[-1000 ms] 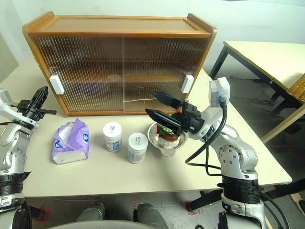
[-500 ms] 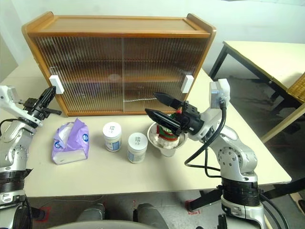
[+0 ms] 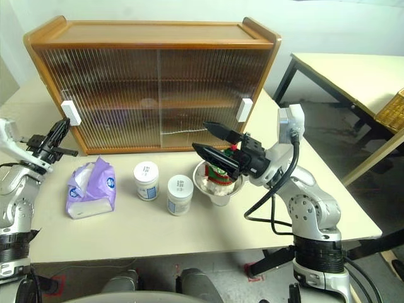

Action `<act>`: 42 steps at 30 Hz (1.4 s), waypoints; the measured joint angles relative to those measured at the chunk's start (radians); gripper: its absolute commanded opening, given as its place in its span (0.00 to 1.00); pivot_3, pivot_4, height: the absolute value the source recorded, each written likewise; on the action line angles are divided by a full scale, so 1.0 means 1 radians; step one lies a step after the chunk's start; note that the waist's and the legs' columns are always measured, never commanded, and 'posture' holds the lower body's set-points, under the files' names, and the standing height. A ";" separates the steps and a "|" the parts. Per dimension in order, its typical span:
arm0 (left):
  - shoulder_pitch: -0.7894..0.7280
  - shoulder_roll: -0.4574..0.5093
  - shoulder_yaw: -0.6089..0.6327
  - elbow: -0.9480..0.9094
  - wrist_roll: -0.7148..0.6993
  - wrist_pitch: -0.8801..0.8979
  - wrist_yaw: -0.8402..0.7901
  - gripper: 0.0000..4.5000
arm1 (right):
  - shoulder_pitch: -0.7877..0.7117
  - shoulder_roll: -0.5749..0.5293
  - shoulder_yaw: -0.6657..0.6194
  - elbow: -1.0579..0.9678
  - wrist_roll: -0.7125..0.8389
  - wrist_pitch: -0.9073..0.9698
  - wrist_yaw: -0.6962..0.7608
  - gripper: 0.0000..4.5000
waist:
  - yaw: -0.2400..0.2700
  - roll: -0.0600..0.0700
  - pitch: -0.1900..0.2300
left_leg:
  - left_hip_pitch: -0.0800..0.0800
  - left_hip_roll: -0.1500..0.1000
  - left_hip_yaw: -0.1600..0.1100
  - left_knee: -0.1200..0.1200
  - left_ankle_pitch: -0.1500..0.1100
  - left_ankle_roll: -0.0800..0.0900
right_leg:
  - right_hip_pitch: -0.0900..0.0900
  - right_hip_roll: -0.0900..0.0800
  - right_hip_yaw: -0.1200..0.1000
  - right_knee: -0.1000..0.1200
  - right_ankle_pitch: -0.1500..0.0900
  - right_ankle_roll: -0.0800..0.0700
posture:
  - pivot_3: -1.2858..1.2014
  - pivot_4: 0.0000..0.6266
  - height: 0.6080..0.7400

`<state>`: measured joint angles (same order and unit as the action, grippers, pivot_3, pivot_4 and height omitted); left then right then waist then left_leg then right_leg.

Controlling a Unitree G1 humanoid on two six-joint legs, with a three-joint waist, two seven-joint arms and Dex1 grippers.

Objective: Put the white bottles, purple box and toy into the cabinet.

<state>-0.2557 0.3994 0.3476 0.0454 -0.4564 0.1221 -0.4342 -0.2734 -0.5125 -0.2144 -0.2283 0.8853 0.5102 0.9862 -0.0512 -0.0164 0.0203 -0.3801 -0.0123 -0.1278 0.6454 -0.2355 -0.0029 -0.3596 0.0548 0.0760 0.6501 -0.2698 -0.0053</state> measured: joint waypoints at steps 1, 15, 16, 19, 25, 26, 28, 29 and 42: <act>0.000 0.000 0.006 -0.004 -0.004 0.000 0.005 0.00 | 0.000 0.000 0.000 0.000 0.000 0.000 0.000 1.00 | 0.001 0.000 0.000 | 0.000 0.000 0.000 0.000 0.000 0.000 | 0.000 0.000 0.000 0.000 0.000 0.000 | 0.47 0.03 1.00; -0.134 0.013 -0.014 0.192 0.056 -0.086 -0.004 0.00 | -0.007 0.000 0.001 -0.002 0.000 0.000 -0.006 1.00 | 0.009 0.000 0.000 | -0.001 0.007 -0.001 0.006 0.000 0.001 | 0.001 -0.001 0.000 0.000 0.004 0.000 | 0.46 0.04 1.00; -0.134 0.013 -0.016 0.195 0.057 -0.086 -0.007 0.00 | -0.004 0.000 0.001 -0.005 0.000 0.000 -0.010 1.00 | 0.010 0.000 0.000 | -0.001 0.007 -0.001 0.006 0.000 0.001 | 0.001 -0.001 0.000 0.000 0.004 0.000 | 0.46 0.04 1.00; -0.134 0.009 -0.027 0.195 0.058 -0.086 -0.025 0.00 | 0.012 0.000 0.000 -0.013 0.000 0.000 -0.017 1.00 | 0.008 0.000 0.000 | -0.002 0.007 -0.001 0.009 0.000 0.001 | 0.001 -0.002 0.001 0.000 0.005 0.000 | 0.45 0.04 1.00; -0.134 0.002 -0.044 0.194 0.058 -0.086 -0.035 0.00 | 0.019 -0.001 -0.001 -0.032 0.003 0.000 -0.027 1.00 | -0.004 0.000 0.000 | -0.003 0.008 -0.001 0.010 -0.001 0.000 | 0.000 -0.002 0.002 0.000 0.005 0.000 | 0.45 0.04 1.00; -0.134 0.002 -0.044 0.194 0.058 -0.086 -0.035 0.00 | 0.019 -0.001 -0.001 -0.032 0.003 0.000 -0.030 1.00 | -0.005 0.000 0.000 | -0.003 0.008 -0.001 0.010 -0.001 0.000 | 0.000 -0.002 0.002 0.000 0.005 -0.001 | 0.45 0.04 1.00; -0.137 -0.003 -0.047 0.194 0.059 -0.086 -0.035 0.00 | 0.019 -0.001 -0.001 -0.032 0.003 0.000 -0.032 1.00 | -0.005 0.000 0.000 | -0.004 0.008 -0.001 0.010 -0.002 0.000 | -0.001 -0.002 0.002 0.000 0.004 -0.001 | 0.45 0.04 1.00; -0.140 -0.006 -0.049 0.194 0.059 -0.086 -0.035 0.00 | 0.019 -0.001 -0.001 -0.032 0.003 0.000 -0.032 1.00 | -0.005 0.000 0.000 | -0.004 0.008 -0.001 0.010 -0.002 0.000 | -0.001 -0.002 0.002 -0.001 0.004 0.000 | 0.45 0.04 1.00; -0.193 -0.063 -0.122 0.194 0.058 -0.053 -0.078 0.00 | 0.018 -0.001 0.000 -0.032 0.003 0.000 -0.034 1.00 | -0.006 0.000 0.001 | -0.006 0.007 0.000 0.013 -0.005 0.002 | -0.001 -0.001 0.004 -0.002 0.004 0.002 | 0.45 0.04 1.00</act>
<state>-0.4485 0.3360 0.2257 0.2396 -0.3980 0.0691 -0.5124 -0.2556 -0.5138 -0.2149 -0.2606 0.8879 0.5100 0.9521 -0.0571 -0.0163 0.0211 -0.3863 -0.0052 -0.1279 0.6584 -0.2401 -0.0009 -0.3610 0.0541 0.0799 0.6484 -0.2659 -0.0031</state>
